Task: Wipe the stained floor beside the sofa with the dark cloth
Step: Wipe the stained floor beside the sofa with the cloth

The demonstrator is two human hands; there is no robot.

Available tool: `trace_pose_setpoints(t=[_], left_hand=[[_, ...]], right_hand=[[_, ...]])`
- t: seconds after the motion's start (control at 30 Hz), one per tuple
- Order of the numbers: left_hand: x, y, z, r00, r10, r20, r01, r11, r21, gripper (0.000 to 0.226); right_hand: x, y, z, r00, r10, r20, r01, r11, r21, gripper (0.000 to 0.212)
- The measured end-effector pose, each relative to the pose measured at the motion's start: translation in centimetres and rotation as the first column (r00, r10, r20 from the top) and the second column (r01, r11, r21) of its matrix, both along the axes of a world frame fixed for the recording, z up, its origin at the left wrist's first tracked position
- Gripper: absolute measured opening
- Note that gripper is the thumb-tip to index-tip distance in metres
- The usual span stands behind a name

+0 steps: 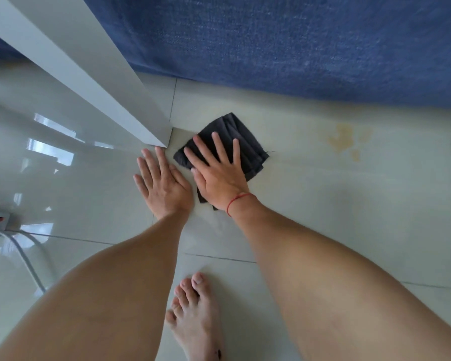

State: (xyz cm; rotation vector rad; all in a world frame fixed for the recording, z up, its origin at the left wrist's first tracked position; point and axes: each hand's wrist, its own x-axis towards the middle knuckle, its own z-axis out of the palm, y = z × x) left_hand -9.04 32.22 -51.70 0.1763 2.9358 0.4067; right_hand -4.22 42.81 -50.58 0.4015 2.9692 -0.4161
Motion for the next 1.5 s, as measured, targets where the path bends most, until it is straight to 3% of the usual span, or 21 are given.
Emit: trace_pose_setpoints(t=[0.13, 0.27, 0.4, 0.53, 0.8, 0.93, 1.0, 1.1, 1.27, 1.4, 1.5], left_hand=[[-0.2, -0.1, 1.0, 1.000, -0.001, 0.030, -0.001, 0.999, 0.044, 0.053], [2.0, 2.1, 2.8, 0.993, -0.090, -0.077, 0.094, 0.994, 0.050, 0.051], [2.7, 6.2, 2.4, 0.955, -0.290, -0.066, 0.294, 0.954, 0.064, 0.052], [1.8, 9.8, 0.8, 0.899, -0.438, -0.016, 0.438, 0.899, 0.014, 0.053], [2.1, 10.9, -0.1, 0.906, -0.421, 0.033, 0.422, 0.906, -0.037, 0.052], [1.7, 10.9, 0.9, 0.893, -0.433, 0.120, 0.438, 0.899, -0.022, 0.052], [1.6, 11.4, 1.7, 0.906, -0.403, 0.126, 0.410, 0.912, -0.025, 0.052], [1.8, 13.6, 2.5, 0.902, -0.412, 0.127, 0.420, 0.907, -0.044, 0.053], [3.0, 15.7, 2.1, 0.847, -0.417, 0.330, 0.460, 0.886, -0.059, 0.060], [3.0, 15.7, 1.8, 0.850, -0.418, 0.320, 0.466, 0.881, -0.087, 0.060], [3.0, 15.9, 1.8, 0.846, -0.421, 0.326, 0.474, 0.875, -0.099, 0.059]], right_hand=[[4.3, 0.9, -0.2, 0.999, 0.038, 0.018, -0.038, 0.999, -0.015, 0.049], [8.3, 3.9, 0.1, 0.990, -0.138, 0.031, 0.139, 0.990, -0.017, 0.051], [10.7, 8.5, 0.3, 0.922, -0.378, 0.083, 0.377, 0.926, 0.033, 0.056], [9.5, 11.5, -0.1, 0.885, -0.461, 0.072, 0.456, 0.887, 0.075, 0.061], [4.1, 12.8, -0.4, 0.924, -0.381, 0.037, 0.379, 0.923, 0.062, 0.058], [6.7, 10.6, -0.4, 0.979, -0.204, -0.017, 0.205, 0.978, 0.041, 0.055], [8.9, 9.8, -0.3, 0.981, -0.192, -0.018, 0.192, 0.981, 0.024, 0.054], [12.2, 10.0, -0.1, 0.960, -0.277, 0.031, 0.278, 0.961, 0.000, 0.055], [15.3, 13.8, -0.1, 0.808, -0.586, 0.063, 0.587, 0.810, 0.014, 0.053], [12.0, 16.3, -0.2, 0.738, -0.671, 0.064, 0.672, 0.740, 0.008, 0.052], [9.1, 16.0, -0.3, 0.766, -0.641, 0.050, 0.641, 0.767, 0.019, 0.051]])
